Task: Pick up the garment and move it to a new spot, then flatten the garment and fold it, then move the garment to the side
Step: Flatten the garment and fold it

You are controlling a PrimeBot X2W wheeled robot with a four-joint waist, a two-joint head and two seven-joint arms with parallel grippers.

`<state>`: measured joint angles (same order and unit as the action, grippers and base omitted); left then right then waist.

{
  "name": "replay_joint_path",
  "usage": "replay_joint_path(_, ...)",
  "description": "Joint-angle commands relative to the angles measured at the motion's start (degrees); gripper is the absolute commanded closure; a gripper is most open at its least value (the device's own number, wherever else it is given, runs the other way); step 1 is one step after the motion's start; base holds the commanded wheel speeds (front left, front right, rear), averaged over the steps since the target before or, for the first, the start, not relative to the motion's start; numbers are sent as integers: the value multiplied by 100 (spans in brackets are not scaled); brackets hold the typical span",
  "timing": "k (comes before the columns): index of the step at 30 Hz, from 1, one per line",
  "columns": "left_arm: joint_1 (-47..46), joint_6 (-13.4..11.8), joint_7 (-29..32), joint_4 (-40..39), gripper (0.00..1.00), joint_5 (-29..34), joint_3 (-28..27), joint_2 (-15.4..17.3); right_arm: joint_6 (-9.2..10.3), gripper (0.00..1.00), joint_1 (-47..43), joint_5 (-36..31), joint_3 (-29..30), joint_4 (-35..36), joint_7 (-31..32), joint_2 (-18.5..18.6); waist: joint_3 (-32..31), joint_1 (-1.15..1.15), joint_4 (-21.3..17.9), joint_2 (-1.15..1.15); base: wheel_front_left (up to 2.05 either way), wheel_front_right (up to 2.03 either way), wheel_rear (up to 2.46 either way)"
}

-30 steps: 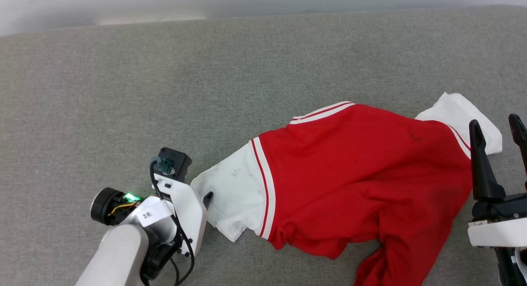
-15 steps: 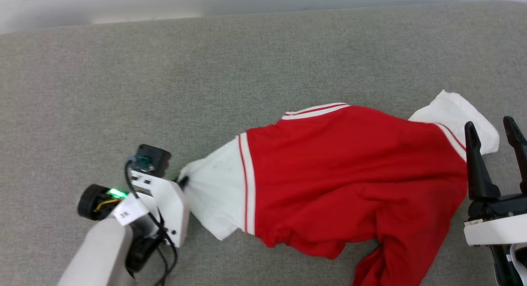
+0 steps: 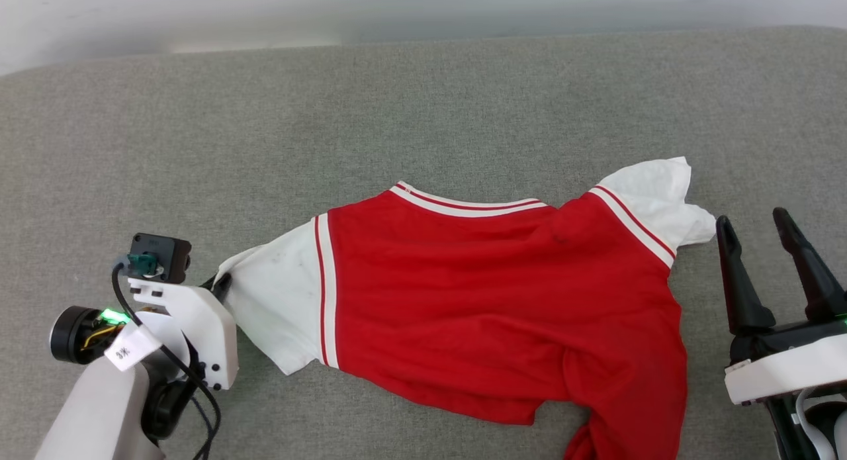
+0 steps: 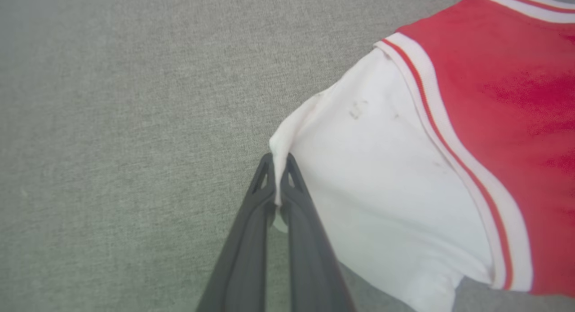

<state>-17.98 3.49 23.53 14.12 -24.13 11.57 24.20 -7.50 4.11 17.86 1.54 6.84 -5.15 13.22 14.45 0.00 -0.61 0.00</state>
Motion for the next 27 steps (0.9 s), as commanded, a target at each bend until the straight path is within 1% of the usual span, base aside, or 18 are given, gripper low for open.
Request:
replay_joint_path(1,56,-18,-203,-89,0,54,-1,-29,2,0,-17,18,-8,-60,43,-22,-44,0,13,0,0,0,0)
replay_joint_path(3,168,-63,-551,-204,0,106,-17,-95,2,0,-22,14,-39,-124,160,10,-91,0,34,0,0,0,0)
replay_joint_path(5,235,-124,-1025,-384,0,152,-67,-190,2,0,9,43,-64,-184,345,61,-139,0,85,0,0,0,0)
replay_joint_path(8,396,-162,-1633,-659,0,252,-60,-298,2,0,173,65,-102,-213,857,232,-186,0,182,0,0,0,0)
replay_joint_path(10,495,-202,-1989,-878,0,335,-57,-332,2,0,348,107,-147,-232,1436,374,-186,0,248,0,0,0,0)
replay_joint_path(11,618,-255,-2247,-1121,0,406,-33,-381,2,0,580,129,-177,-290,2254,587,-152,0,322,0,0,0,0)
replay_joint_path(12,670,-274,-2347,-1245,0,434,-24,-396,4,0,740,126,-142,-336,2724,682,-127,0,361,0,0,0,0)
replay_joint_path(13,718,-314,-2424,-1350,0,470,-28,-409,3,0,908,162,-143,-395,3228,765,-103,0,400,0,0,0,0)
replay_joint_path(15,801,-358,-2502,-1560,0,499,-10,-426,3,0,1339,365,-10,-564,4217,785,-38,0,490,0,0,0,0)
replay_joint_path(17,849,-388,-2502,-1747,0,519,33,-446,2,0,1773,438,18,-782,5201,974,44,0,593,0,0,0,0)
replay_joint_path(19,848,-391,-2466,-1923,0,539,84,-468,3,0,2241,515,76,-1041,5960,1093,158,0,705,0,0,0,0)
replay_joint_path(21,796,-388,-2435,-2061,0,543,160,-499,3,0,2655,453,129,-1348,6514,1223,286,0,831,0,0,0,0)
replay_joint_path(22,695,-365,-2437,-2199,0,559,247,-563,3,0,3180,310,128,-1813,6978,1366,470,0,1030,0,0,0,0)
replay_joint_path(27,610,-349,-2476,-2279,0,581,367,-626,2,0,3642,107,116,-2428,7354,1478,707,0,1311,0,0,0,0)
